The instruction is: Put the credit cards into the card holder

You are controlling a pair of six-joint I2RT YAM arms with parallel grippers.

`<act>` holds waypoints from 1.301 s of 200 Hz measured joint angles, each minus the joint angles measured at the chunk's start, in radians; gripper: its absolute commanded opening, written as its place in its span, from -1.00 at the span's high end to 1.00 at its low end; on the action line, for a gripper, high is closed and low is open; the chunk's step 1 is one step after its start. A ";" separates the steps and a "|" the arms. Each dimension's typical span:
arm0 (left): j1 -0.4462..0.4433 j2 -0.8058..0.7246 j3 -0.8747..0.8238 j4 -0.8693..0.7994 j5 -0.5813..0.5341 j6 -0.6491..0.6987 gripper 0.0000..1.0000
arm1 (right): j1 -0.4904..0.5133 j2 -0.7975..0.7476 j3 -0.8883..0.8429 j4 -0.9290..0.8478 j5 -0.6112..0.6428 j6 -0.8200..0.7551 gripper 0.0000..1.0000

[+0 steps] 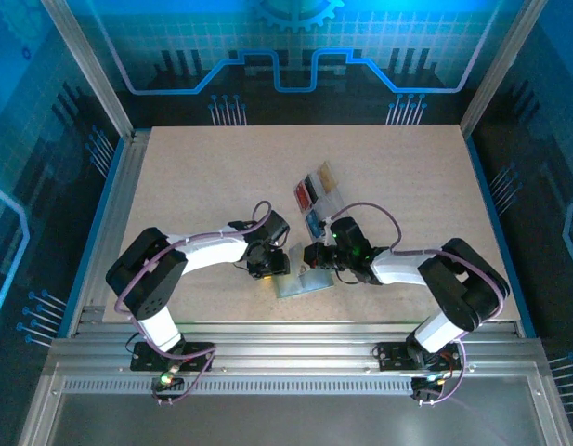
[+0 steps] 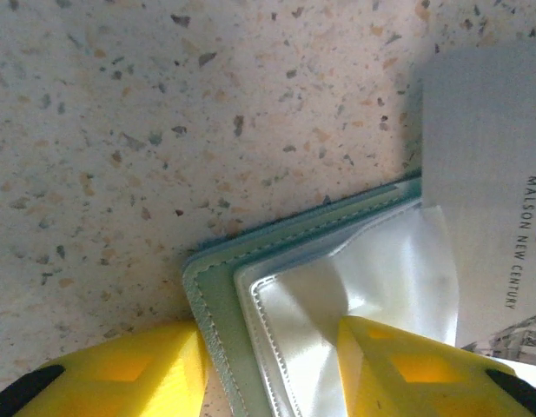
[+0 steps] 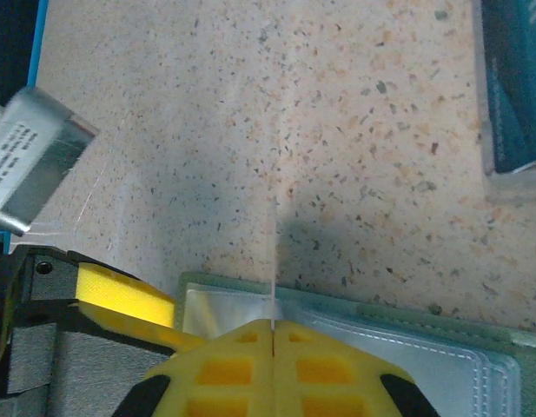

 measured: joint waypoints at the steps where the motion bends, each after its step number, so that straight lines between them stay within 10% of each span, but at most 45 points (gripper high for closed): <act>1: 0.000 -0.001 -0.001 0.001 0.000 0.000 0.14 | 0.000 0.000 0.000 0.000 -0.001 0.002 1.00; 260: 0.008 -0.037 -0.051 0.063 0.012 0.000 0.11 | 0.079 -0.072 -0.050 -0.099 0.109 0.063 1.00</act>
